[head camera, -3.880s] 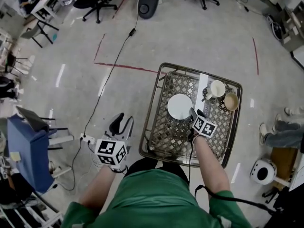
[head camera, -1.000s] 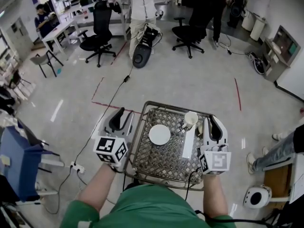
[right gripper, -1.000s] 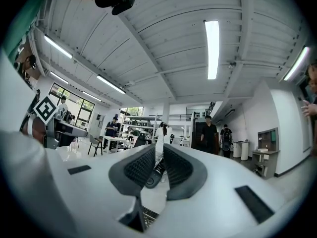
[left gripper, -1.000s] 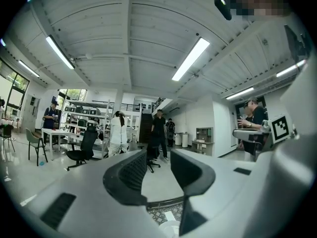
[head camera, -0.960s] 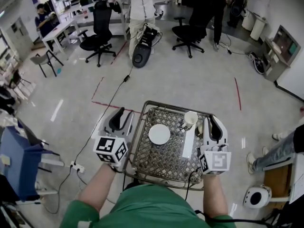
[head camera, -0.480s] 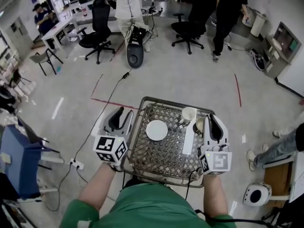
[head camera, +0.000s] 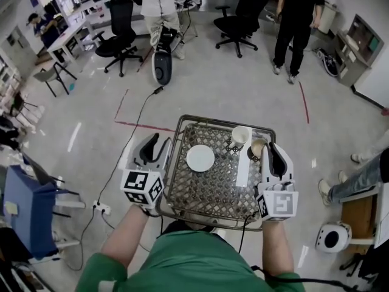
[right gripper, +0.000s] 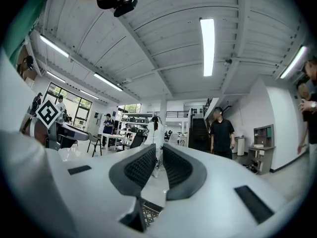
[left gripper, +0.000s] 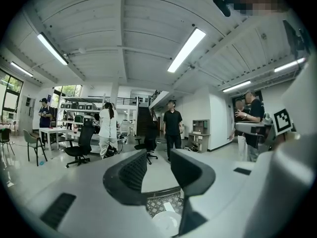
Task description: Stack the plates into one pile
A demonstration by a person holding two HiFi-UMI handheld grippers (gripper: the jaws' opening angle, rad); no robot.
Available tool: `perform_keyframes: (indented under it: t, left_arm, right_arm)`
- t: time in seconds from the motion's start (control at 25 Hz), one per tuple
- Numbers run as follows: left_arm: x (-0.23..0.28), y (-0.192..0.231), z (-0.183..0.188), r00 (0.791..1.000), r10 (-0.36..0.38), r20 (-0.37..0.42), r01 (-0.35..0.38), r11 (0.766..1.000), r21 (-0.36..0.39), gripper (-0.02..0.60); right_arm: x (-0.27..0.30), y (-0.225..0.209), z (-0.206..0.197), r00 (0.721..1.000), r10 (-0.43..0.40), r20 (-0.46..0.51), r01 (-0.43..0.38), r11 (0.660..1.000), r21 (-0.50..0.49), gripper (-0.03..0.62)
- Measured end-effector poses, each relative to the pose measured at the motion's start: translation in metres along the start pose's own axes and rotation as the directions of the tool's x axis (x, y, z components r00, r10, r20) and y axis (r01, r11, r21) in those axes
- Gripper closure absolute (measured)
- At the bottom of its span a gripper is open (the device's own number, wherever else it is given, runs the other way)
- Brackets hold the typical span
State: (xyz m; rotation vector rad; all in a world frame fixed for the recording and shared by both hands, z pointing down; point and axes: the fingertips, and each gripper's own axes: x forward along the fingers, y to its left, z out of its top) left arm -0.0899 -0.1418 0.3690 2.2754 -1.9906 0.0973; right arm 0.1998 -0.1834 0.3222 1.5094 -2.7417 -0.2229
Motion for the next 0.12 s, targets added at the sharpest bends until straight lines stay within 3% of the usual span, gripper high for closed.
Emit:
perform_keyframes:
  t: [0.12]
  left_arm:
    - [0.0044, 0.0062, -0.0044, 1.000, -0.007, -0.002, 0.007, 1.000, 0.007, 0.420]
  right_arm:
    - [0.0044, 0.0043, -0.0033, 1.000, 0.001, 0.004, -0.001, 1.000, -0.001, 0.531]
